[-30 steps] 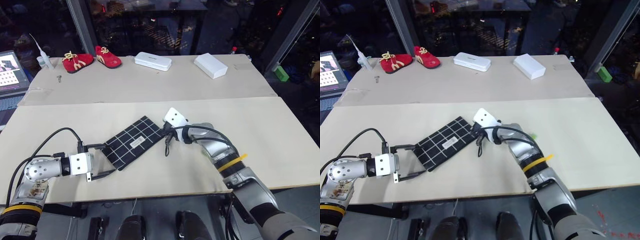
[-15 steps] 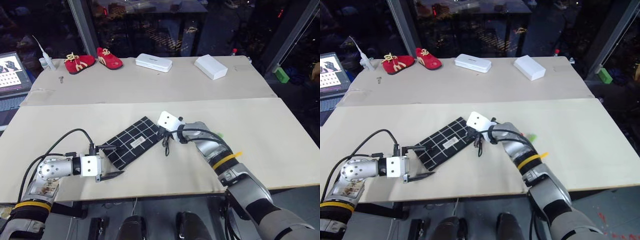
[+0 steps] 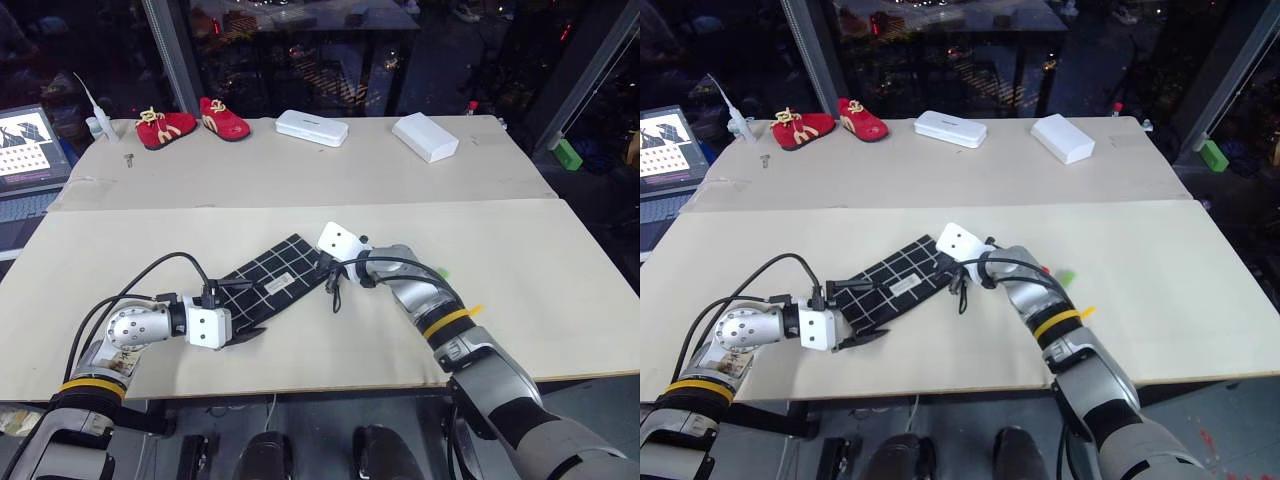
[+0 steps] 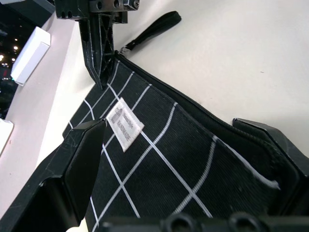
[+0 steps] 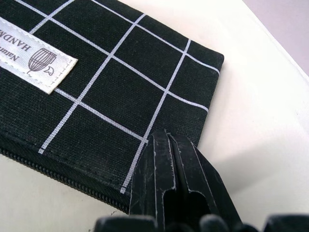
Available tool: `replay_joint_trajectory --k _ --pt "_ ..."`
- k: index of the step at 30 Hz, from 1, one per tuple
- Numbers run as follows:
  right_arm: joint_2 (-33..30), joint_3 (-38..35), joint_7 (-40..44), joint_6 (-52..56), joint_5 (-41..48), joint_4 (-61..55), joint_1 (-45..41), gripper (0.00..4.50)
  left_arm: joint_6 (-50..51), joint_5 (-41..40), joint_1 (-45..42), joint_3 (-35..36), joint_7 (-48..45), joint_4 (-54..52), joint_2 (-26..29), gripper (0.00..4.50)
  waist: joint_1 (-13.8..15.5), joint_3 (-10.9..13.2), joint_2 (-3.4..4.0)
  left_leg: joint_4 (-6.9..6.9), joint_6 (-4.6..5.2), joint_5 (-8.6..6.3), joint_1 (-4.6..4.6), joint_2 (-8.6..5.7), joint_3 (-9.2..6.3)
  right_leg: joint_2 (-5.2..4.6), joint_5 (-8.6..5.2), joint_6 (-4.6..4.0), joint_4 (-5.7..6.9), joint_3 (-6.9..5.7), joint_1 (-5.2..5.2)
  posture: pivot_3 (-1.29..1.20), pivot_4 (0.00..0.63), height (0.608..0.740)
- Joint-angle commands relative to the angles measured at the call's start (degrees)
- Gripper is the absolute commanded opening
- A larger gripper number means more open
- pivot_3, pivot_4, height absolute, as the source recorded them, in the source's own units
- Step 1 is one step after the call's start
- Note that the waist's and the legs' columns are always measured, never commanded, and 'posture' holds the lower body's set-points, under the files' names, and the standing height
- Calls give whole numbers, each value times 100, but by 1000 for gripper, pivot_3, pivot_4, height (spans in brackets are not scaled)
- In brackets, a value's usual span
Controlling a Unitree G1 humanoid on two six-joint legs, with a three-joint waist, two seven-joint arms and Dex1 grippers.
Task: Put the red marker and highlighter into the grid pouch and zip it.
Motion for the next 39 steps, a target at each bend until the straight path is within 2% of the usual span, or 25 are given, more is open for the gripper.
replay_joint_trajectory --k 1,8,9,11,16,19,23,27,30,33,39 --pt "-40 -84 6 -47 -56 36 -28 0 245 228 156 -126 129 -268 38 2781 -2 0 0 0 0 0 0 0 0 0 0 0 0 0 0 0 150 740" --pt "-9 -65 15 -117 -79 112 -17 0 1186 342 607 -109 388 -1289 27 235 -14 0 0 0 0 -1 -6 2 -3 0 -1 1 -3 0 -5 0 150 740" --pt "2 -65 23 -134 -73 116 -19 0 1272 368 651 -93 452 -1339 23 39 -18 0 0 -1 0 -1 -6 1 -3 0 -1 1 -4 0 -5 0 150 740" --pt "10 -96 66 -173 -22 90 -10 0 1397 411 695 -69 554 -1402 22 39 -20 0 0 -1 1 -1 -5 2 -3 0 -1 1 -6 1 -5 0 150 740" --pt "118 -614 428 160 660 -244 32 1383 1617 366 776 -7 732 -1549 1 0 -17 1 1 -2 1 -1 -5 2 -5 0 -1 1 -6 1 -5 0 150 740" --pt "-64 -976 907 587 1207 -996 179 2523 1810 122 761 47 761 -1728 -104 0 -3 2 2 -2 1 -2 -10 4 -11 0 -1 1 -7 0 -8 0 150 740" --pt "-546 -2165 1271 2469 2803 -2637 385 3868 2494 -400 841 230 881 -2249 -401 0 30 4 2 -2 3 -1 -44 -1 -27 -7 1 3 -12 -2 -31 0 150 740" --pt "-1229 -2164 1339 2824 2886 -3473 884 3868 2961 -676 963 311 903 -2680 -561 0 27 3 0 -1 14 -8 -68 0 -42 -4 6 9 -10 -4 -51 0 150 740" --pt "-1469 -1926 1096 2933 2672 -3663 1278 3868 3236 -801 989 303 921 -2937 -654 0 -9 3 -1 -1 16 -11 -68 1 -37 -1 4 10 -23 -5 -55 0 150 740" --pt "-1482 -1590 829 2719 2314 -3540 1473 3868 3486 -906 954 320 948 -3101 -750 0 -62 3 -1 -1 14 -10 -63 -2 -24 3 4 8 -14 11 -65 0 150 740" --pt "-1170 -1494 285 2598 2055 -2997 1321 3868 3649 -917 949 346 955 -3270 -791 0 -48 3 -2 -1 4 -3 -56 -3 -24 12 5 6 -9 14 -64 0 150 740"
